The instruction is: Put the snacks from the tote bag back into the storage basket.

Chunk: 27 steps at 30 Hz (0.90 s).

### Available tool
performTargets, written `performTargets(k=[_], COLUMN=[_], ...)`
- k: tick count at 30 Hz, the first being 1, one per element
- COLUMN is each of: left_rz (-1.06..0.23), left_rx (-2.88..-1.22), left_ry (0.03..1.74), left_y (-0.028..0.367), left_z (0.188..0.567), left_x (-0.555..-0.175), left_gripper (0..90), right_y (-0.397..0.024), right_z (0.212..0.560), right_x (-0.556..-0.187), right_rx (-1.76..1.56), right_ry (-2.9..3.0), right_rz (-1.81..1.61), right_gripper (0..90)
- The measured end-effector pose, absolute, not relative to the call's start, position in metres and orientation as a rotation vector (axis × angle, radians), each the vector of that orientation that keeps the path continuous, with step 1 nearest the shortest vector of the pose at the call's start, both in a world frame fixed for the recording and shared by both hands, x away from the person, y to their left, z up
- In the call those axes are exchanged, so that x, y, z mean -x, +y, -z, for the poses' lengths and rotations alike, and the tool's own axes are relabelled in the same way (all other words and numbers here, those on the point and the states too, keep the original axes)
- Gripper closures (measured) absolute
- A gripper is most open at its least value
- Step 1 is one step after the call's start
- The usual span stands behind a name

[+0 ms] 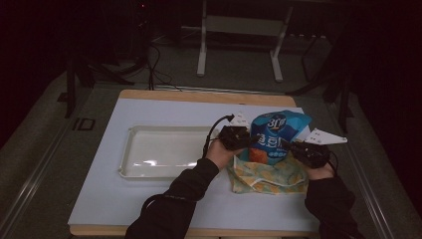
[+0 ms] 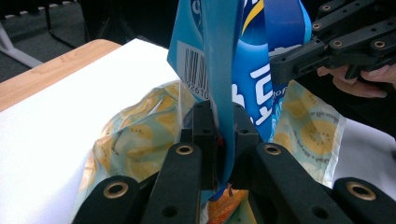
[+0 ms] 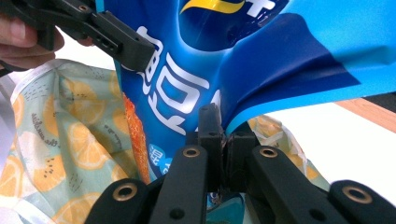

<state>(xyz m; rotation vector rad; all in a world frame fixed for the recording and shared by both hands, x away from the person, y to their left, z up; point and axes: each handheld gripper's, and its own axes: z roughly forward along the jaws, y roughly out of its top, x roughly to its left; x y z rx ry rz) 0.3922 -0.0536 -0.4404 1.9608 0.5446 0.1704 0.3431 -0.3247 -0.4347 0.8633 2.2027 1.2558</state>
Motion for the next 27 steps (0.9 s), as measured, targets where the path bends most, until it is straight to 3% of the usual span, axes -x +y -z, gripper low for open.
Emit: performTargets(k=[27], left_rz=[-0.160], left_rx=[-1.958], left_ry=[0.531], left_y=[-0.057], left_z=[0.409], left_x=[-0.393], left_gripper=[87.6], right_y=[-0.329], right_z=[0.406], right_x=[-0.340], right_rx=[-0.863], right_ry=[2.172], right_rz=[-1.297], right_gripper=[88.6])
